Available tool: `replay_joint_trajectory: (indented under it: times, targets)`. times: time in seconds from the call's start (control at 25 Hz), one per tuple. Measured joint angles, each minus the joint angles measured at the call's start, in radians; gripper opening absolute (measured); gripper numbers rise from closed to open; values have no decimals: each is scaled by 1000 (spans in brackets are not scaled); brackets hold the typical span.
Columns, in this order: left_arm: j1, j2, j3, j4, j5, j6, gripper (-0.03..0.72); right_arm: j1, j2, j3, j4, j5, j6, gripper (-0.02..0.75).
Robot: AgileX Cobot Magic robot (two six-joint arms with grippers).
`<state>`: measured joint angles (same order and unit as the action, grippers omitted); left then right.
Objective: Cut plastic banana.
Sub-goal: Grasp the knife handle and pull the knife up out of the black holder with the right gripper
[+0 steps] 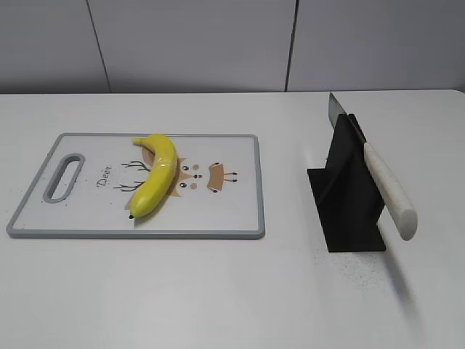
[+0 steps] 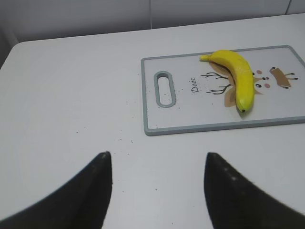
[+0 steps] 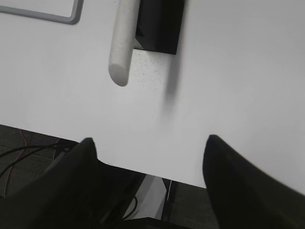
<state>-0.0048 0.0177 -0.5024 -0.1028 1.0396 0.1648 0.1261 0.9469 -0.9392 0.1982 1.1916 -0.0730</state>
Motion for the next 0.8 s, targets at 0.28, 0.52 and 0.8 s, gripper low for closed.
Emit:
replay_joint_trajectory:
  times: [0.28,0.52,0.8]
  targets:
    - [0,0,0,0,0,-1,587,120,237,-130,8,1,32,467]
    - [0,0,0,0,0,-2,587,208,418,-165,-23,-8,97,441]
    - [0,0,0,0,0,-2,587,235,537,-169,-96,-92,170,434]
